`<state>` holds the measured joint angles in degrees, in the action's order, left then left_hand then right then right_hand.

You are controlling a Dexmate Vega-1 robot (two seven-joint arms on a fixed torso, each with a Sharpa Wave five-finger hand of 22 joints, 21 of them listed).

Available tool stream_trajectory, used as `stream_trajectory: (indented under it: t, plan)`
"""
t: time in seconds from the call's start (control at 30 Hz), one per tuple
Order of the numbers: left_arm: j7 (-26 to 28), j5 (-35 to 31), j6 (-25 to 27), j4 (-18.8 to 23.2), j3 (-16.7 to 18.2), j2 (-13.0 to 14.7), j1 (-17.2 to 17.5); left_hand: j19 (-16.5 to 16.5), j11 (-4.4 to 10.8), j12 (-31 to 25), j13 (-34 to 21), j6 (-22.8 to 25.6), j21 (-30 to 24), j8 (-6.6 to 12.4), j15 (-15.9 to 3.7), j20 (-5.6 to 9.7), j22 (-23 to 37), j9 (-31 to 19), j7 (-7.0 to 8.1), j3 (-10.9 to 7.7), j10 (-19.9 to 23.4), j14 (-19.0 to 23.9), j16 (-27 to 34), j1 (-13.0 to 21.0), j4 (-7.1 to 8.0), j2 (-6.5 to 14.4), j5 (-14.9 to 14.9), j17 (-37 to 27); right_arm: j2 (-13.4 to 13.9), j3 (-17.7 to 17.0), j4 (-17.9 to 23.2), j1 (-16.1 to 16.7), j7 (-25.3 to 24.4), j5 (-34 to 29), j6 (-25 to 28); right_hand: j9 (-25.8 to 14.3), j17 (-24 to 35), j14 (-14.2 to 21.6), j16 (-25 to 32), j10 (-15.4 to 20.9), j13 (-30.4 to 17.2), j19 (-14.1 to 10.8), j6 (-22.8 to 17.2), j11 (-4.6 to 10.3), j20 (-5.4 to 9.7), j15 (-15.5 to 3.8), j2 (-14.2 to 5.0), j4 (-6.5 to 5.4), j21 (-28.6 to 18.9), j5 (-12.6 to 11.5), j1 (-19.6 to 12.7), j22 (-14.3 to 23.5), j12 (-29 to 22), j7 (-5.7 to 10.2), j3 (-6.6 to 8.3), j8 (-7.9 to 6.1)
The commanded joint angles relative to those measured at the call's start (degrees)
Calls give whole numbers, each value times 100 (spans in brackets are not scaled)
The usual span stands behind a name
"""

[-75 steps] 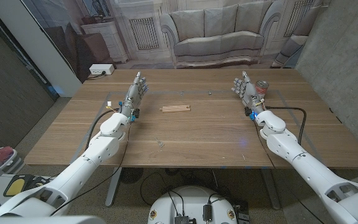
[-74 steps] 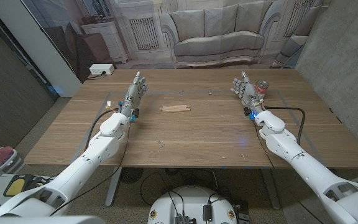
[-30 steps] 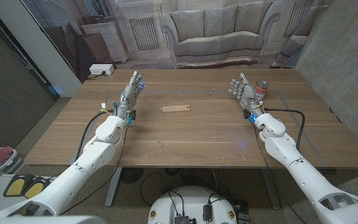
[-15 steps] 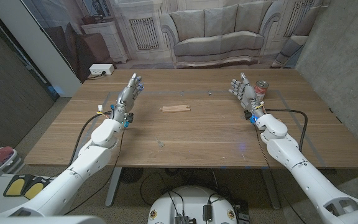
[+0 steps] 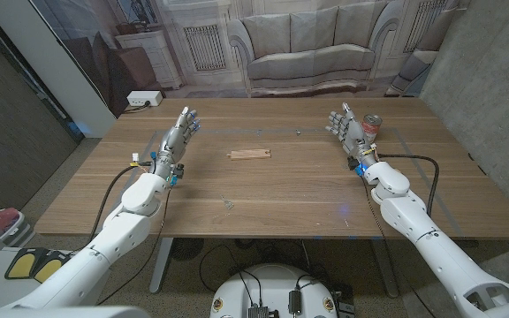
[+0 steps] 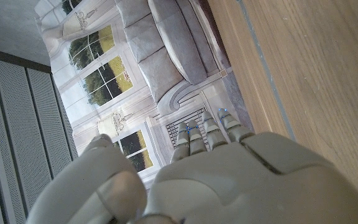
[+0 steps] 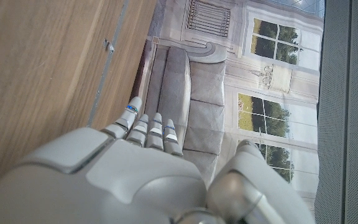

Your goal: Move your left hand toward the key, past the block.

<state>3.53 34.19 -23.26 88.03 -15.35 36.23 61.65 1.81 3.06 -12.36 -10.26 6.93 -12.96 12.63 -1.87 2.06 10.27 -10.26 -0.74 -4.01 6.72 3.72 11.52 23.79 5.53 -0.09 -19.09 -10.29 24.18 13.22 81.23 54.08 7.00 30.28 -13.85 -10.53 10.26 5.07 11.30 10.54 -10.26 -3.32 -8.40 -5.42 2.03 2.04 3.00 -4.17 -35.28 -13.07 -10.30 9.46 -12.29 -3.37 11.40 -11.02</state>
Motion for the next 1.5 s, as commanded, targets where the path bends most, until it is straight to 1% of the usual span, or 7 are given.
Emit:
stream_trajectory:
  t: [0.03, 0.3, 0.43, 0.67, 1.0, 1.23, 1.5]
  plan:
    - [81, -155, -268, 43, 101, 67, 202, 69, 12, -39, -30, 59, -4, 27, -88, 335, 20, -33, 41, 8, 60, 54, 17, 42, -8, 13, -28, -14, 33, 36, 15, 21, -69, -39, -41, -17, 22, 37, -3, 31, -28, -62, -63, 2, 66, -3, -45, 34, 27, -10, -23, 31, -19, 6, -5, -19]
    - [56, -119, -329, 100, 160, 121, 327, 59, 15, -28, -30, 77, 9, 18, -110, 332, 20, -34, 62, 18, 74, 61, 6, 54, -15, 13, -33, -14, 46, 22, 39, 88, -98, -21, -92, -17, 22, 40, -5, 30, -29, -69, -62, 3, 59, 3, -49, 38, 53, -10, -22, 32, -15, 4, -10, -17]
    - [101, -143, -342, 219, 221, 194, 452, 60, -5, -30, -31, 92, 13, 18, -108, 332, 20, -34, 64, 22, 93, 66, 3, 59, -18, 14, -35, -14, 43, 10, 52, 117, -115, -4, -112, -17, 22, 41, -6, 31, -29, -74, -67, 2, 61, 2, -51, 40, 65, -9, -21, 32, -14, 8, -12, -18]
    - [178, -195, -342, 405, 311, 313, 676, 77, 16, -25, -31, 107, 13, 12, -94, 330, 20, -34, 56, 29, 111, 96, 4, 69, -23, 15, -40, -14, 44, -1, 77, 154, -146, 18, -108, -17, 23, 45, -7, 34, -29, -82, -72, -6, 56, 2, -54, 43, 89, -8, -20, 33, -12, 9, -18, -18]
    - [357, -316, -443, 618, 441, 362, 974, 90, 17, -24, -32, 121, 17, 1, -109, 320, 20, -35, 65, 38, 149, 119, -1, 82, -29, 19, -46, -15, 56, 16, 62, 130, -136, 5, -106, -17, 22, 47, -11, 27, -29, -94, -73, 3, 54, 1, -60, 50, 121, -7, -22, 34, -6, 4, -23, -17]
    - [393, -387, -494, 662, 463, 371, 1082, 99, 22, -23, -32, 141, 18, -1, -109, 317, 20, -35, 71, 43, 171, 126, -6, 91, -33, 22, -51, -15, 75, 18, 53, 122, -127, -9, -114, -17, 22, 45, -14, 31, -29, -102, -69, -5, 53, 1, -63, 54, 142, -7, -23, 34, -5, 4, -26, -14]
    - [211, -430, -484, 662, 454, 524, 1105, 111, 17, -20, -33, 162, 20, -4, -99, 308, 20, -36, 78, 47, 193, 140, -10, 102, -37, 29, -56, -15, 103, -24, 209, 206, -253, -16, -77, -18, 22, 48, -15, 35, -29, -107, -67, -12, 49, 13, -67, 57, 160, -6, -24, 35, -5, 4, -29, -13]
